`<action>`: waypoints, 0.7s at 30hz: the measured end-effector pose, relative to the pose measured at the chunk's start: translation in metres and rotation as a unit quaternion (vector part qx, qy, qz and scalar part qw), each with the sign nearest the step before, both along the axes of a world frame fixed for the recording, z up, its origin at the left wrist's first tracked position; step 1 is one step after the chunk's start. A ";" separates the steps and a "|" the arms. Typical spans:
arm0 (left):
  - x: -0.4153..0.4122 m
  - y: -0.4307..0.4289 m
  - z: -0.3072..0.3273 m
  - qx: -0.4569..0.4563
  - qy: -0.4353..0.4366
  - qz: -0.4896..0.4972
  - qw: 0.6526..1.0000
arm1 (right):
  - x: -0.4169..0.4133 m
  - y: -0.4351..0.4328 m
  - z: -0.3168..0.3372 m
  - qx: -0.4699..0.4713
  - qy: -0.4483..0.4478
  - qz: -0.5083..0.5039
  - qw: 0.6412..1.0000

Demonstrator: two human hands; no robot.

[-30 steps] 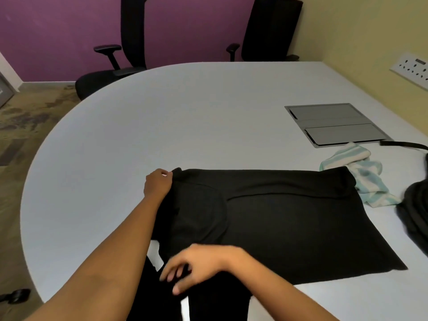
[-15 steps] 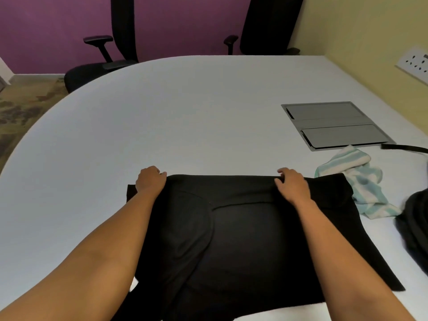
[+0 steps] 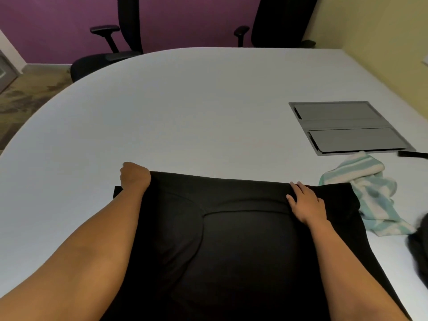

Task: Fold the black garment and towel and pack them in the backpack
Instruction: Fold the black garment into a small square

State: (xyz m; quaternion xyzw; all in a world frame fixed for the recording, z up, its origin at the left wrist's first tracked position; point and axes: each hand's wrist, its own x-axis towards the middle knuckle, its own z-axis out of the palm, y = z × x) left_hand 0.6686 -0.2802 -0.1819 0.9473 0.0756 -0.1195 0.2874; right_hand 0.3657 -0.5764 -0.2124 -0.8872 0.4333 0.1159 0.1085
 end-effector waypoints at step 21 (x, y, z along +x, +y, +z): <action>-0.159 -0.064 -0.043 0.036 -0.145 -0.386 0.910 | -0.071 -0.018 0.005 0.001 -0.433 -0.532 0.728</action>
